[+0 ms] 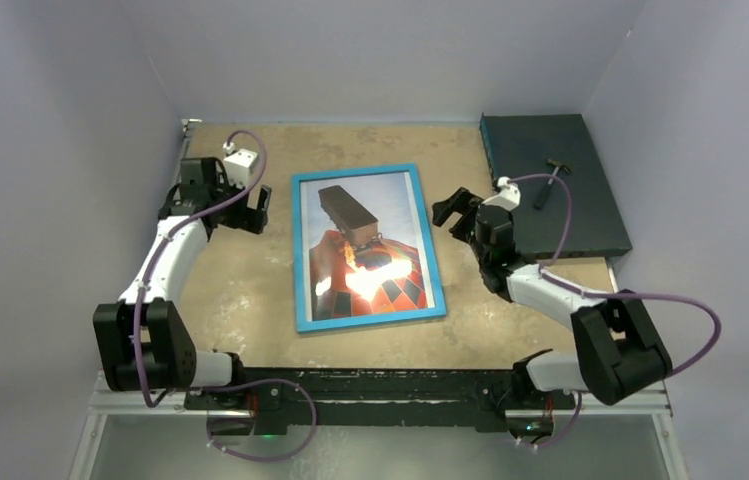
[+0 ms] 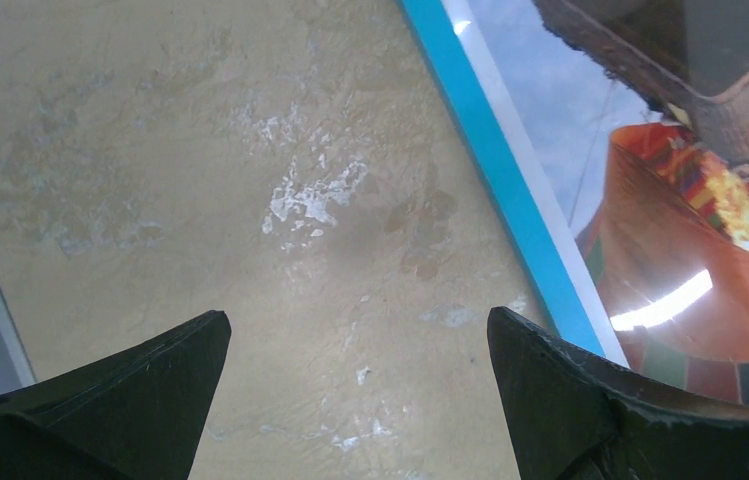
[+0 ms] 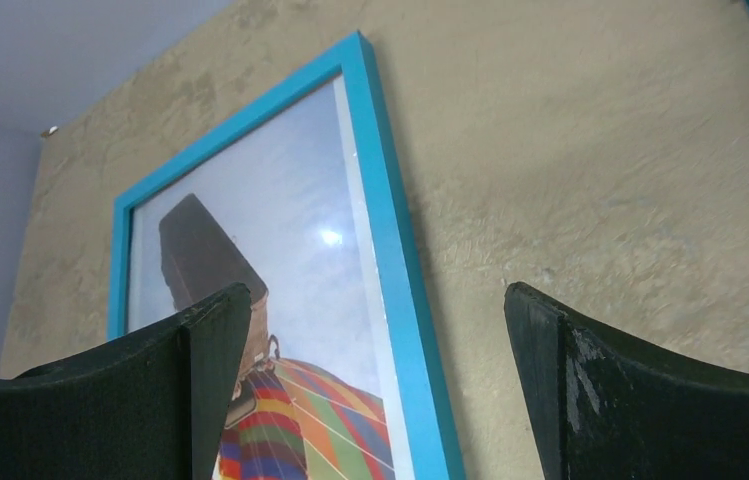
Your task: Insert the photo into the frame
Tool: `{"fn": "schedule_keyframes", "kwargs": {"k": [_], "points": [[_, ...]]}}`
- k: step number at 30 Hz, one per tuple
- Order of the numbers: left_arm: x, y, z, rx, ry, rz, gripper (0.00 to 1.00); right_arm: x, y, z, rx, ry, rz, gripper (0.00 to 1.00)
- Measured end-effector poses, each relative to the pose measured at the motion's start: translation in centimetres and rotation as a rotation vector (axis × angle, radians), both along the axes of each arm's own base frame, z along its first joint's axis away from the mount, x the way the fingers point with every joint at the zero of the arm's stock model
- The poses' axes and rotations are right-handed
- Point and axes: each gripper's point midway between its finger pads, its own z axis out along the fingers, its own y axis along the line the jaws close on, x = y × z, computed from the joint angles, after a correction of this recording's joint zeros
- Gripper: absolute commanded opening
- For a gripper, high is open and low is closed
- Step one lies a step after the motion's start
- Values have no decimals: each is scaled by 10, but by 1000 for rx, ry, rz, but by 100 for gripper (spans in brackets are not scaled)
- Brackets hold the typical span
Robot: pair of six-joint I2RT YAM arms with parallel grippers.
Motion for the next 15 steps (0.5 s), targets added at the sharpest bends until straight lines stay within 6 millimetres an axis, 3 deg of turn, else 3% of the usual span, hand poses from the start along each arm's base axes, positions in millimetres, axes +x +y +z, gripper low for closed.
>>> {"fn": "schedule_keyframes", "kwargs": {"k": [4, 9, 11, 15], "points": [[3, 6, -39, -9, 18, 76, 100, 6, -20, 26, -86, -42, -68, 99], [-6, 9, -90, -27, -11, 143, 100, 15, -59, 51, -240, -130, -211, 99], [-6, 10, -100, -39, -44, 166, 100, 10, -79, 52, -315, -170, -276, 99], [3, 10, -108, -70, -165, 202, 100, -8, -115, 30, -430, -154, -388, 99]]}}
